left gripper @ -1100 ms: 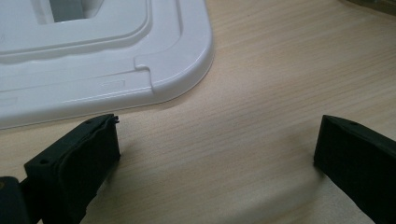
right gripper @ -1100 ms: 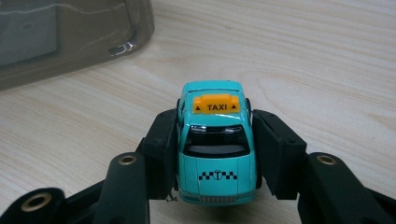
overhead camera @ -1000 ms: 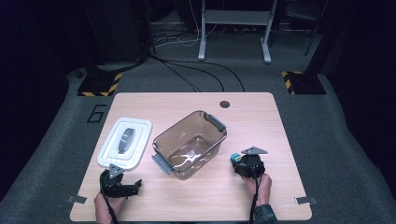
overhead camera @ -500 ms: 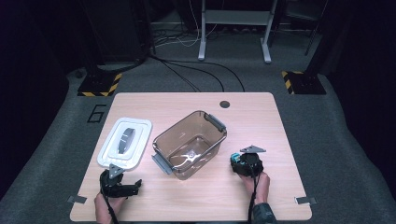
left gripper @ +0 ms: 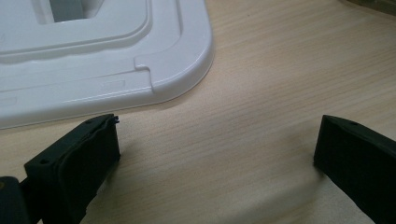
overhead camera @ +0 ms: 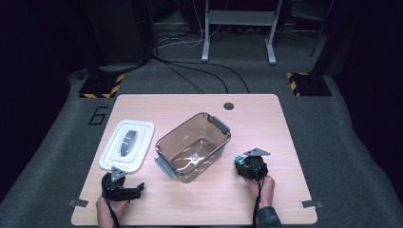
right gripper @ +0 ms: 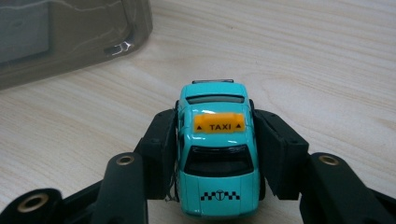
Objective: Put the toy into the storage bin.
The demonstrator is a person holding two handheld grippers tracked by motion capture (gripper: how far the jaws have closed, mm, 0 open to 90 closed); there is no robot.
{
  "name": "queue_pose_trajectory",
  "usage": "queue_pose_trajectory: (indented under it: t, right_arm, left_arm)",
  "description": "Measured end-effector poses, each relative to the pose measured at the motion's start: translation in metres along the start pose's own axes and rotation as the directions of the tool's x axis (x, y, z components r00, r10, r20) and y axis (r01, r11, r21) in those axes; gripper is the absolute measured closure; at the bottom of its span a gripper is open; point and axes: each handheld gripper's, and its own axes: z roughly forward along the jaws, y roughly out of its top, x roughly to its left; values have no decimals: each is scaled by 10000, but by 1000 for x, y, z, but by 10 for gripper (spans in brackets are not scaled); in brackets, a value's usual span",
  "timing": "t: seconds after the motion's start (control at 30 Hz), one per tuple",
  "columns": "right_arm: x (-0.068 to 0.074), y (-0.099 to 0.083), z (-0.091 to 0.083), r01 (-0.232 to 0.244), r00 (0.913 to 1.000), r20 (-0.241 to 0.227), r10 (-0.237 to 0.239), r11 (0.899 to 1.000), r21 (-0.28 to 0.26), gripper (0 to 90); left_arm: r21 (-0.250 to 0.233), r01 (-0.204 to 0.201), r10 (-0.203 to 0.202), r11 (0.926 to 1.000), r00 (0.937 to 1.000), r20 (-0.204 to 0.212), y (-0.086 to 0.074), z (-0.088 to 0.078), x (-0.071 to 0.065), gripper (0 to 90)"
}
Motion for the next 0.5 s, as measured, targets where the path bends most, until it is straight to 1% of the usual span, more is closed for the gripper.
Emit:
queue_pose_trajectory:
  t: [0.1,0.13,0.17,0.23,0.27,0.33,0.43,0.5]
  right_arm:
    - [0,1,-2,-35,10000,-43,35,10000,-67,509]
    - [-1,0,-2,20,10000,-36,-20,10000,-22,509]
    - [0,0,-2,-76,10000,-29,76,10000,-2,508]
    - [-2,-2,1,1,10000,-96,-1,10000,48,505]
    - [-2,-3,1,-171,9998,-105,171,9999,20,503]
    - [-2,-3,1,-195,9997,-126,196,9998,25,500]
    - [-2,-4,1,-96,9999,-90,96,10000,-19,494]
    - [-2,-5,0,-169,9998,-63,168,9998,-41,476]
  left_arm:
    - [3,-3,3,10000,10000,0,0,0,0,0]
    - [4,-6,6,10000,10000,-3,0,0,0,0]
    - [1,-3,3,10000,10000,-5,0,0,0,0]
    - [5,-3,3,10000,10000,-5,0,0,0,0]
    - [6,-3,3,10000,10000,-6,0,0,0,0]
    - [5,-1,1,10000,10000,-5,0,0,0,0]
    - [3,-1,1,10000,10000,-7,0,0,0,0]
    - [4,-1,1,10000,10000,-5,0,0,0,0]
